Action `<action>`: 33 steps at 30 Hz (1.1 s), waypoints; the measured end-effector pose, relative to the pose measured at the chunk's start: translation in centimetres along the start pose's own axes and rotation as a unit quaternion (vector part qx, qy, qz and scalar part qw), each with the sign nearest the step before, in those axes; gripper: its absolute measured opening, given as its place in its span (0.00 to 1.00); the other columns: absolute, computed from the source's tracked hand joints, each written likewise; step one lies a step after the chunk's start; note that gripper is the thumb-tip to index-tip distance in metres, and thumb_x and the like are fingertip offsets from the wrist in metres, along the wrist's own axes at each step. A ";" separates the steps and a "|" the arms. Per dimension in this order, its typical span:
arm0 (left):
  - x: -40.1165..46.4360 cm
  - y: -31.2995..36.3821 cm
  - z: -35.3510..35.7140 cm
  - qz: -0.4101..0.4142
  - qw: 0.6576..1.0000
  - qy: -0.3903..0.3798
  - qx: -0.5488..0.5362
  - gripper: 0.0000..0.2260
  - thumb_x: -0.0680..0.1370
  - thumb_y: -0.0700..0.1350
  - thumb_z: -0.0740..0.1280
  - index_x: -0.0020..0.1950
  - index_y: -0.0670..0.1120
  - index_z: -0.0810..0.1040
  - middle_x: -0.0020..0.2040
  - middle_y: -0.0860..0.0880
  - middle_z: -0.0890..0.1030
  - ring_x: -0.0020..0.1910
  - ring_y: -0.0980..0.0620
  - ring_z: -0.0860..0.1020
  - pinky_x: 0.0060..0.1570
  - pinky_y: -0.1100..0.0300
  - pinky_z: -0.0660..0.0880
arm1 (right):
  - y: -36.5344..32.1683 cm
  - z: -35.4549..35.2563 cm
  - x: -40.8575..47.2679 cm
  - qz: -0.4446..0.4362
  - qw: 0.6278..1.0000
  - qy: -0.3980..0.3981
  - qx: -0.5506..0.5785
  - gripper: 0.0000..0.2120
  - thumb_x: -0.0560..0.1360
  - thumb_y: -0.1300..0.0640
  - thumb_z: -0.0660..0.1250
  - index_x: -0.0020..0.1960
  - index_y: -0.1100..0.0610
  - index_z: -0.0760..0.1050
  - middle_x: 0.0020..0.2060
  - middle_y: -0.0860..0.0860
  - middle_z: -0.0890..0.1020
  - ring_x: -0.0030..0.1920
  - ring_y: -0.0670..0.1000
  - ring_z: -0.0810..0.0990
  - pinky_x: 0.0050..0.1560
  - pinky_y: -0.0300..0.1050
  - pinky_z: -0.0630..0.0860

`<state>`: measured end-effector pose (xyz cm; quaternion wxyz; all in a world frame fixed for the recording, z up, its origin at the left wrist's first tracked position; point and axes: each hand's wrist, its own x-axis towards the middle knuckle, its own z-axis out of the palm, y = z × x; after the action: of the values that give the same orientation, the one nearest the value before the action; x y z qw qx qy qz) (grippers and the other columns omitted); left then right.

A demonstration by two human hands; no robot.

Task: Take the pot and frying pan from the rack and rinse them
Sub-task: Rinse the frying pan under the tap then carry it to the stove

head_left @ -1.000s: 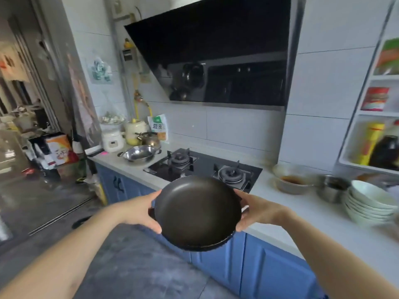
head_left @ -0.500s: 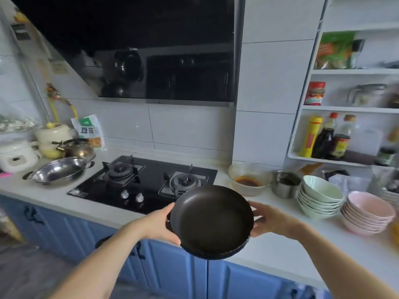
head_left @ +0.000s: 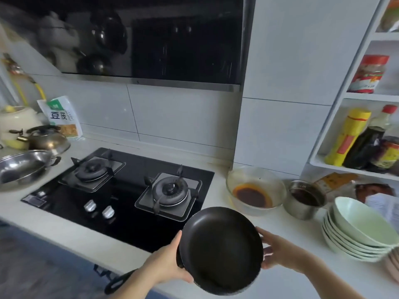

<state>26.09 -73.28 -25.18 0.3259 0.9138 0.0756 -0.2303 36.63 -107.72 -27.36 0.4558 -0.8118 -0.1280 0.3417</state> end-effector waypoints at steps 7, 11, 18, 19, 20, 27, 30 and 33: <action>2.7 0.0 1.8 -0.014 1.000 0.001 0.019 0.62 0.55 0.63 0.76 0.76 0.64 0.35 0.54 0.67 0.74 0.60 0.57 0.76 0.58 0.59 0.74 | 2.3 -1.2 2.2 0.022 1.000 0.000 -0.010 0.47 0.64 0.71 0.71 0.70 0.33 0.63 0.60 0.43 0.79 0.50 0.56 0.82 0.52 0.52 0.81; 3.1 -0.1 1.8 -0.003 0.999 0.003 0.039 0.60 0.58 0.62 0.76 0.76 0.63 0.36 0.47 0.68 0.70 0.62 0.55 0.75 0.57 0.60 0.73 | 1.8 -1.1 2.7 0.034 0.999 -0.007 -0.027 0.45 0.66 0.69 0.73 0.65 0.28 0.61 0.61 0.37 0.76 0.55 0.53 0.82 0.54 0.49 0.81; 3.6 -0.6 2.0 -0.018 0.999 -0.004 0.046 0.59 0.62 0.61 0.77 0.77 0.60 0.35 0.62 0.58 0.75 0.60 0.55 0.75 0.57 0.57 0.74 | 1.6 -0.8 3.3 0.054 0.997 -0.013 -0.047 0.44 0.66 0.66 0.74 0.60 0.23 0.61 0.56 0.28 0.76 0.55 0.49 0.82 0.58 0.50 0.80; 3.6 -0.5 2.0 -0.014 0.999 -0.002 0.049 0.59 0.63 0.61 0.77 0.77 0.60 0.35 0.61 0.58 0.76 0.60 0.54 0.76 0.57 0.57 0.75 | 1.6 -0.8 3.4 0.056 0.997 -0.011 -0.052 0.43 0.66 0.66 0.74 0.60 0.23 0.61 0.56 0.28 0.76 0.55 0.48 0.82 0.59 0.50 0.79; 3.7 -0.5 2.2 -0.014 0.998 -0.002 0.054 0.59 0.63 0.61 0.77 0.77 0.60 0.35 0.62 0.58 0.76 0.60 0.54 0.76 0.57 0.57 0.75 | 1.6 -0.7 3.4 0.062 0.997 -0.008 -0.055 0.43 0.67 0.66 0.74 0.59 0.23 0.60 0.55 0.27 0.76 0.54 0.47 0.82 0.59 0.50 0.79; 4.2 -0.6 3.3 -0.015 0.999 0.019 0.040 0.59 0.62 0.62 0.76 0.78 0.57 0.37 0.67 0.56 0.73 0.63 0.54 0.74 0.58 0.57 0.74 | 1.1 -0.1 3.0 0.071 0.997 0.028 -0.008 0.37 0.72 0.69 0.71 0.65 0.35 0.59 0.55 0.31 0.72 0.52 0.44 0.80 0.50 0.36 0.75; 4.3 -0.5 3.5 -0.012 0.997 0.038 0.059 0.57 0.62 0.63 0.76 0.78 0.57 0.40 0.68 0.54 0.70 0.64 0.53 0.72 0.56 0.57 0.73 | 1.4 0.2 3.0 0.073 0.996 0.048 0.013 0.38 0.71 0.69 0.71 0.69 0.39 0.60 0.58 0.33 0.72 0.55 0.44 0.79 0.54 0.40 0.75; 4.2 -0.4 3.6 -0.025 0.995 0.044 0.084 0.58 0.61 0.66 0.75 0.79 0.56 0.40 0.68 0.52 0.67 0.64 0.52 0.71 0.56 0.56 0.74 | 1.3 0.3 2.9 0.072 0.997 0.034 -0.007 0.43 0.68 0.65 0.75 0.70 0.37 0.56 0.60 0.32 0.70 0.58 0.43 0.76 0.59 0.44 0.72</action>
<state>28.37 -75.26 -29.85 0.2388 0.9449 0.0930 -0.2036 38.44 -106.79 -29.82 0.4286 -0.8330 -0.0559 0.3454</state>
